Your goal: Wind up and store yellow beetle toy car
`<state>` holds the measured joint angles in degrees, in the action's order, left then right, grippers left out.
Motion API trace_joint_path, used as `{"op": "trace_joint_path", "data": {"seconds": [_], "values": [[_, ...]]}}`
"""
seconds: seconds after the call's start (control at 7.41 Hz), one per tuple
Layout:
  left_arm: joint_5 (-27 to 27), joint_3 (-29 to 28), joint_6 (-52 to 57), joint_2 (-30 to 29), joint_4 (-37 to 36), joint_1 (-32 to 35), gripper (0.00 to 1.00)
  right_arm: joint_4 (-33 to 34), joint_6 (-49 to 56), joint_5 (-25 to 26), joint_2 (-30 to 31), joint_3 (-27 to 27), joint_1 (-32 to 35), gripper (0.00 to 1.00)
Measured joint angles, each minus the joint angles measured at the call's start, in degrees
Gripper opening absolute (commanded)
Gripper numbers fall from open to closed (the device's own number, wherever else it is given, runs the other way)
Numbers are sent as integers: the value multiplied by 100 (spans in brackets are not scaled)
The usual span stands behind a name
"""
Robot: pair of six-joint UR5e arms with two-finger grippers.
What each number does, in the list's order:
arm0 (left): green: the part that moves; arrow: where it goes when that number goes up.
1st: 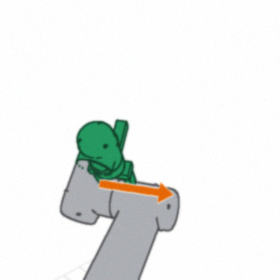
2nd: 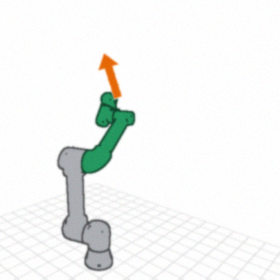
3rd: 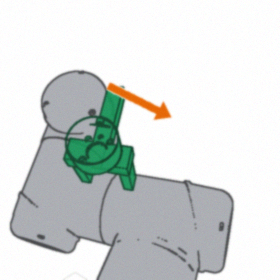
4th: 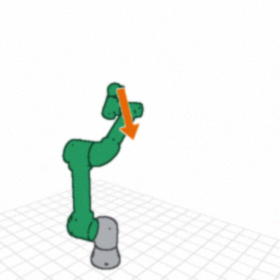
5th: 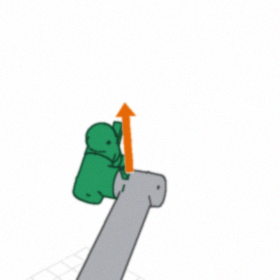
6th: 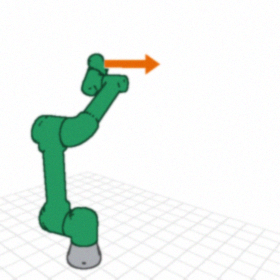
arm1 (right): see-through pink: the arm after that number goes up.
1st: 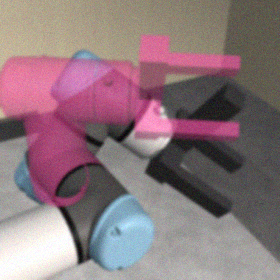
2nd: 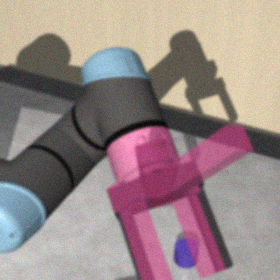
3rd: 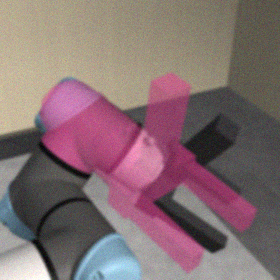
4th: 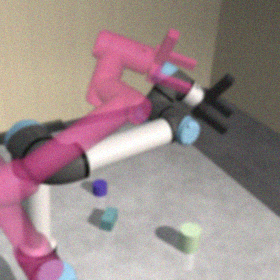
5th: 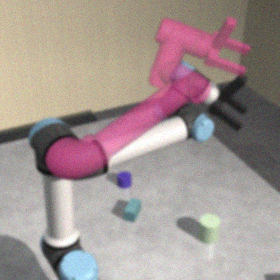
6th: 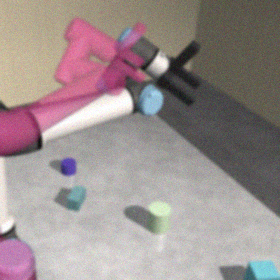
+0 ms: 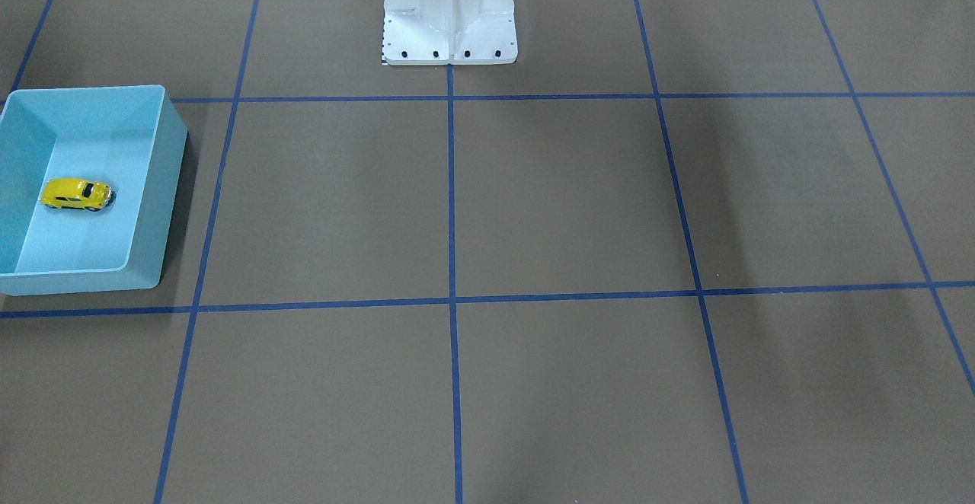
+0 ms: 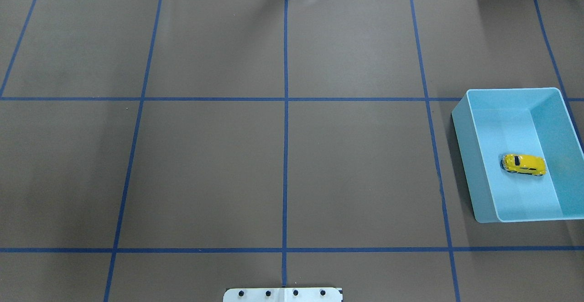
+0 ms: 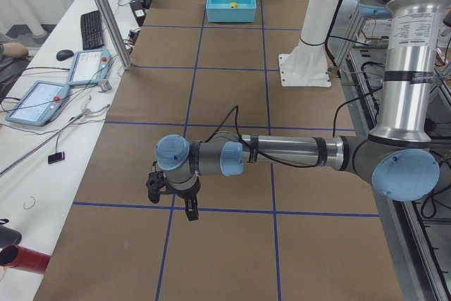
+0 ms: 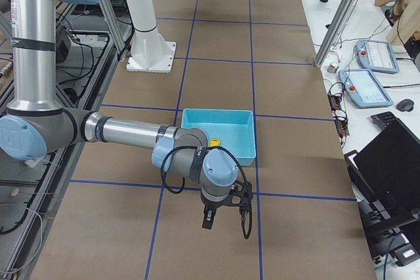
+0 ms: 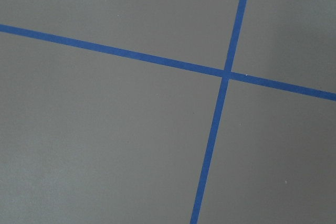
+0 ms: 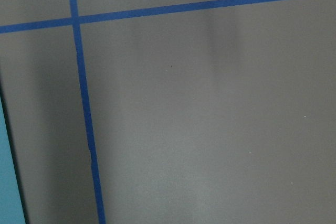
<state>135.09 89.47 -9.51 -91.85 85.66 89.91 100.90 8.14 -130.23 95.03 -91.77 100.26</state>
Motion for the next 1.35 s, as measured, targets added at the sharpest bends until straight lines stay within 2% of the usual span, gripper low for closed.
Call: {"op": "trace_joint_path", "data": {"seconds": [0.67, 1.35], "values": [[-3, -5, -7, -8, 3, 0, 100, -14, -77, 143, -30, 152, -23, 100], [-25, -9, -1, 0, 3, 2, 100, -16, -75, 204, -301, 255, -314, 100]]}}
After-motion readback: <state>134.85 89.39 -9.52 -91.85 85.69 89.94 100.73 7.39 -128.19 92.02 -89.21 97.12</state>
